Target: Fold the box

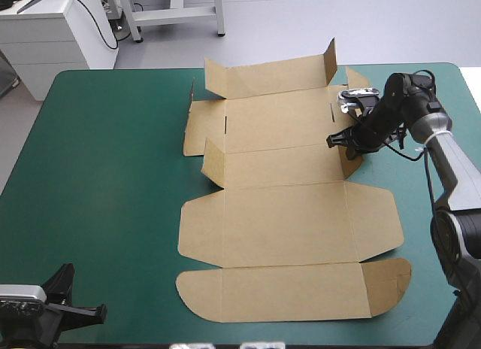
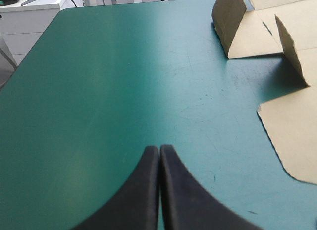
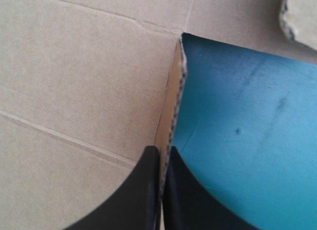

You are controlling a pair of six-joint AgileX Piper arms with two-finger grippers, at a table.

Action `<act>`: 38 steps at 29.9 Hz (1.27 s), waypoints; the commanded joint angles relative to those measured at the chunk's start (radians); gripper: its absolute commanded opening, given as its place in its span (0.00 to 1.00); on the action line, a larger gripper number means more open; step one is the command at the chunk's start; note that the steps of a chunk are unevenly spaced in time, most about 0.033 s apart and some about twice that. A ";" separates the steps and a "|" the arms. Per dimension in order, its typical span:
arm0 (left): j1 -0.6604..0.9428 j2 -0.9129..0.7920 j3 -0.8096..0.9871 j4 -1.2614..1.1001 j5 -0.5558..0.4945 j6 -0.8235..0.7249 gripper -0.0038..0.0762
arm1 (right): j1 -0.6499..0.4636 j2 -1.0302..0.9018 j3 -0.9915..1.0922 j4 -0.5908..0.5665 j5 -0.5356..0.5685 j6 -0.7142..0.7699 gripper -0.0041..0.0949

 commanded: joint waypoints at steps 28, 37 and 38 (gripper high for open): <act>-0.008 -0.005 -0.029 -0.007 -0.080 -0.004 0.04 | 0.296 0.151 -0.335 -0.207 -0.026 -0.541 0.02; -0.008 -0.005 -0.029 -0.007 -0.080 -0.004 0.04 | 0.352 0.158 -0.349 -0.126 -0.078 -0.850 0.02; -0.008 -0.005 -0.029 -0.007 -0.080 -0.004 0.04 | 0.352 0.158 -0.349 -0.088 -0.086 -0.888 0.02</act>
